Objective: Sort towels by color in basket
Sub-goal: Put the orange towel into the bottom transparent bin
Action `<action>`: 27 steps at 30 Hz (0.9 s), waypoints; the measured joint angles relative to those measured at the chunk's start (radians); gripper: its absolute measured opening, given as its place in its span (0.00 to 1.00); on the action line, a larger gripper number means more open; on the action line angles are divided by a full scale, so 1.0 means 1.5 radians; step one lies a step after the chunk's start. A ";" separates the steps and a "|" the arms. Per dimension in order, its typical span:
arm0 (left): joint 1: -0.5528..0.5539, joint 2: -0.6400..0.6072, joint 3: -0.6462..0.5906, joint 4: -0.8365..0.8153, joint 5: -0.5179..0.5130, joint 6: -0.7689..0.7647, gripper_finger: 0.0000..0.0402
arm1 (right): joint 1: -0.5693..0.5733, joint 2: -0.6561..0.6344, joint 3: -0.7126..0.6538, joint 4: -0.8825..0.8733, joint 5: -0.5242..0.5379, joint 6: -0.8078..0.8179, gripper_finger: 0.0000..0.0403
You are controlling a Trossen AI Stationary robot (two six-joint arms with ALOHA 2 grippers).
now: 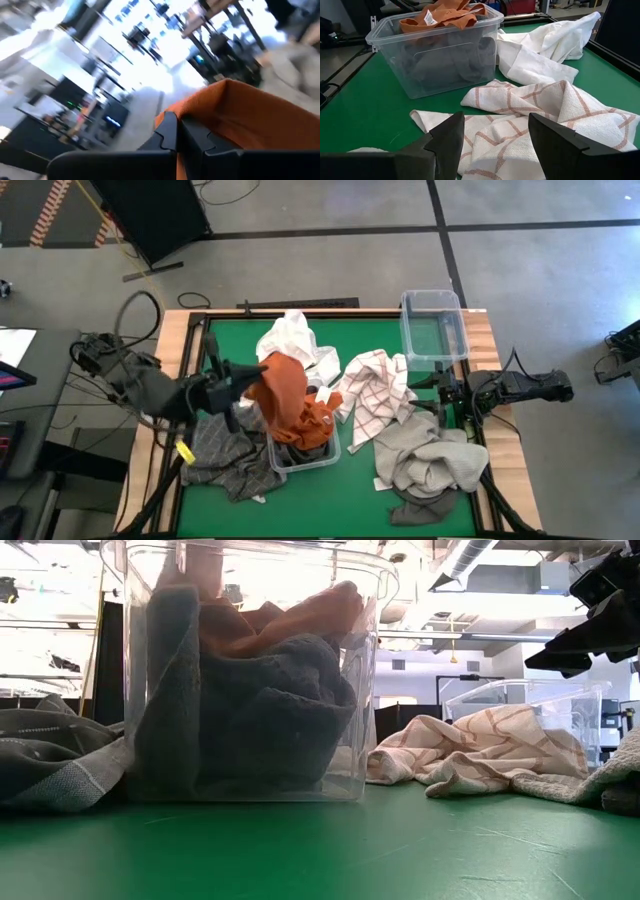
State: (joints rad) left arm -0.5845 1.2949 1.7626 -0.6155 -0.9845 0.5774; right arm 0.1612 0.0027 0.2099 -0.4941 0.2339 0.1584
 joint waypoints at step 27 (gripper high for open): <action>0.061 0.028 -0.197 -0.022 0.134 -0.185 0.00 | 0.000 0.000 0.000 0.000 0.000 0.000 0.62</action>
State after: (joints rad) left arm -0.4936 1.3369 1.4672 -0.6490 -0.7830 0.3004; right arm 0.1612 0.0029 0.2098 -0.4938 0.2340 0.1585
